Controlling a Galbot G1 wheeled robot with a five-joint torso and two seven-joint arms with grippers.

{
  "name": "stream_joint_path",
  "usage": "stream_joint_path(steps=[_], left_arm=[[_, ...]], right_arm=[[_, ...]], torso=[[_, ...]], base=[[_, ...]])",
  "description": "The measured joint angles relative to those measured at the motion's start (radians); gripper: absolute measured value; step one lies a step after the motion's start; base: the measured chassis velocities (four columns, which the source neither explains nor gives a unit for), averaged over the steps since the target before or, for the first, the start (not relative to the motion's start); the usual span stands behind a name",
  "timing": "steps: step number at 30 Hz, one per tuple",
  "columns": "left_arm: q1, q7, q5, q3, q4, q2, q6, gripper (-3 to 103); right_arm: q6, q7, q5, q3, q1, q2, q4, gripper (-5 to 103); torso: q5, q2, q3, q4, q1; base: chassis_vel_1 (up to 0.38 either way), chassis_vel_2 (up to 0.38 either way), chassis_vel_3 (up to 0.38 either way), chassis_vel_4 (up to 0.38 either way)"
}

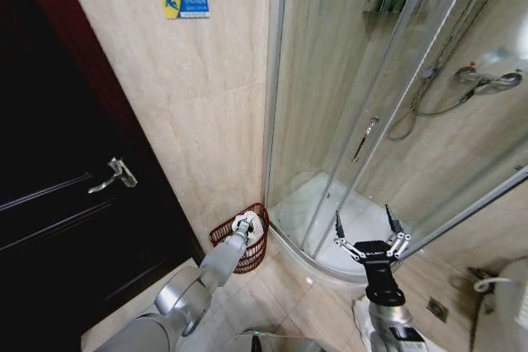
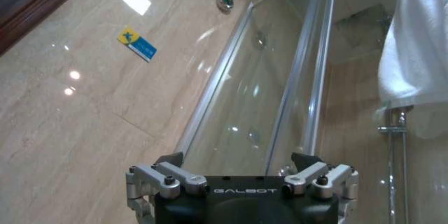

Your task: Discard the used towel into the hamper.

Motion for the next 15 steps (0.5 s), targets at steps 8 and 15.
stream_joint_path(steps=[8,15], left_arm=[[0.007,-0.009,0.011,0.001,-0.010,0.023,-0.008,48],[0.015,0.007,0.063,0.005,-0.017,0.040,-0.031,76]], right_arm=[[0.000,0.000,0.000,-0.004,0.011,0.000,-0.011,100],[0.000,-0.002,-0.001,-0.003,0.009,0.000,-0.013,100]], torso=[[-0.0003,0.001,0.000,0.0007,-0.001],[0.0000,0.000,0.000,0.0004,0.000]], base=[[0.057,-0.027,-0.041,0.022],[0.000,0.000,0.000,0.000]])
